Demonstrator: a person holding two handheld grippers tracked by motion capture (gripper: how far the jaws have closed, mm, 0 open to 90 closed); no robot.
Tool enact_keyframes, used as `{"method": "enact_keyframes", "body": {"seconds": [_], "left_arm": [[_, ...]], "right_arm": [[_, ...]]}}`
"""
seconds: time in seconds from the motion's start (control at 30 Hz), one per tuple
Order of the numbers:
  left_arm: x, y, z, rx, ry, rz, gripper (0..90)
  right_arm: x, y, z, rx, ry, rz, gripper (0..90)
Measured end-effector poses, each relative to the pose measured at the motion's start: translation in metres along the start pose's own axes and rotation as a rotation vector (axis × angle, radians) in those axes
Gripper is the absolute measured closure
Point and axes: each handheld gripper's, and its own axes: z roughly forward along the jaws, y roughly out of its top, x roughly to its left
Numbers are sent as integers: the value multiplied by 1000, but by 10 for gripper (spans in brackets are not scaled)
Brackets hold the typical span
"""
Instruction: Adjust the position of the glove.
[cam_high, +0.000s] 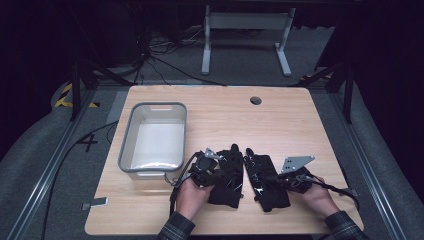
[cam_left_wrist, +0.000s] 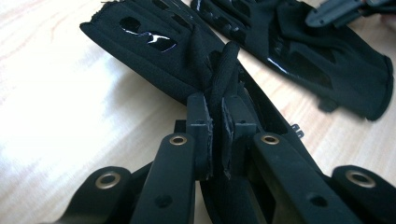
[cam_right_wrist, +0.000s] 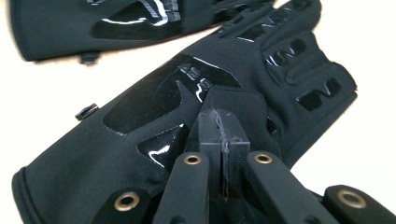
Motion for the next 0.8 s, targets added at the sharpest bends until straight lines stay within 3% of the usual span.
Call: {"method": "enact_keyframes", "body": {"seconds": [0.3,0.47,0.6,0.8], "left_arm": [[-4,-11,-5,10,-20,1,834],[-6,-11,-3,15,-24,9,834],[-6,-11,-3,16,-29,10,834],[-6,-9,-1,14,-36,11,834]], "right_arm": [[-1,-1,-3,1,-31,-3,900],[-5,-13,-21,-20,-54,17,900],[-11,-26,-28,-16,-15,50,900],[0,-26,-23,3,43,29,900]]}}
